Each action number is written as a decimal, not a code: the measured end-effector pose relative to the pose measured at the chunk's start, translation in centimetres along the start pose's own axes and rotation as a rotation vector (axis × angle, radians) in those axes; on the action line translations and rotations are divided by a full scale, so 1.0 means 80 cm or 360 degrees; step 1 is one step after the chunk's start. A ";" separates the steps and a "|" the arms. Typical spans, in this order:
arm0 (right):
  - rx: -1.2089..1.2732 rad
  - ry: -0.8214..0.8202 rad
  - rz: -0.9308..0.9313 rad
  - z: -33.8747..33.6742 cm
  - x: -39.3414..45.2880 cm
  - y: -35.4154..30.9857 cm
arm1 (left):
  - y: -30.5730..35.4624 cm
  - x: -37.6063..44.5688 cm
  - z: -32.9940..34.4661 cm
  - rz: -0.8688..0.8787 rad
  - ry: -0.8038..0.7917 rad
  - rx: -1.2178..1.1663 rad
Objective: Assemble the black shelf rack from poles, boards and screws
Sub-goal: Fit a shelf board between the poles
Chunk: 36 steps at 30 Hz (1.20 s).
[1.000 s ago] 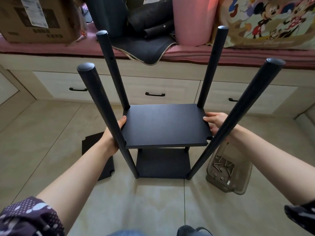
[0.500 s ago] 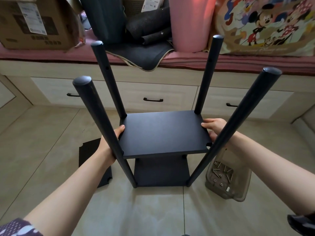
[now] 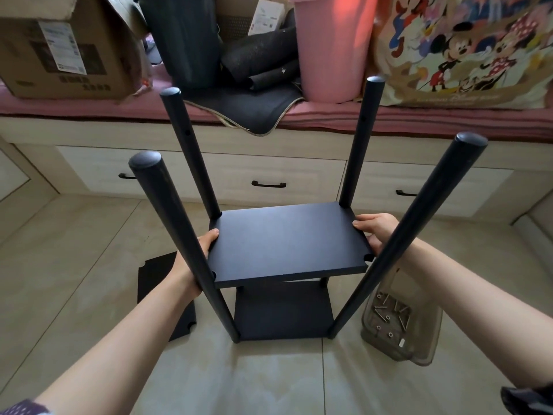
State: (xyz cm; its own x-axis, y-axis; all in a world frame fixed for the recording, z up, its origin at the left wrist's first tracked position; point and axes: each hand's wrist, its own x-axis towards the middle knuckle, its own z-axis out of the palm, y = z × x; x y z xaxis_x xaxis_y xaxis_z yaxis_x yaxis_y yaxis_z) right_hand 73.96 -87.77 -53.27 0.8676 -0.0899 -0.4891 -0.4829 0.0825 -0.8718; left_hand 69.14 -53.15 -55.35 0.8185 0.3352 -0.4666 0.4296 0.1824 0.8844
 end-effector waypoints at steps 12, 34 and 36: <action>-0.0068 0.0063 0.0006 0.006 0.011 0.021 | -0.012 0.003 -0.009 0.0086 -0.0132 0.0126; -0.0197 0.0092 -0.0020 0.003 0.017 0.024 | -0.024 0.010 -0.008 0.0043 -0.0151 0.0194; -0.0193 0.0071 -0.0031 0.002 0.017 0.028 | -0.027 0.012 -0.011 0.0082 -0.0156 0.0183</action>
State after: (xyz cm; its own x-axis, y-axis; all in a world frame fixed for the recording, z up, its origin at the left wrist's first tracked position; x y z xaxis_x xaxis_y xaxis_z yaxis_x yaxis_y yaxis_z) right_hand 74.05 -87.54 -55.85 0.8719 -0.1347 -0.4707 -0.4794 -0.0400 -0.8767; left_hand 68.61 -52.42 -57.73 0.8716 0.2483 -0.4227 0.4221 0.0582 0.9047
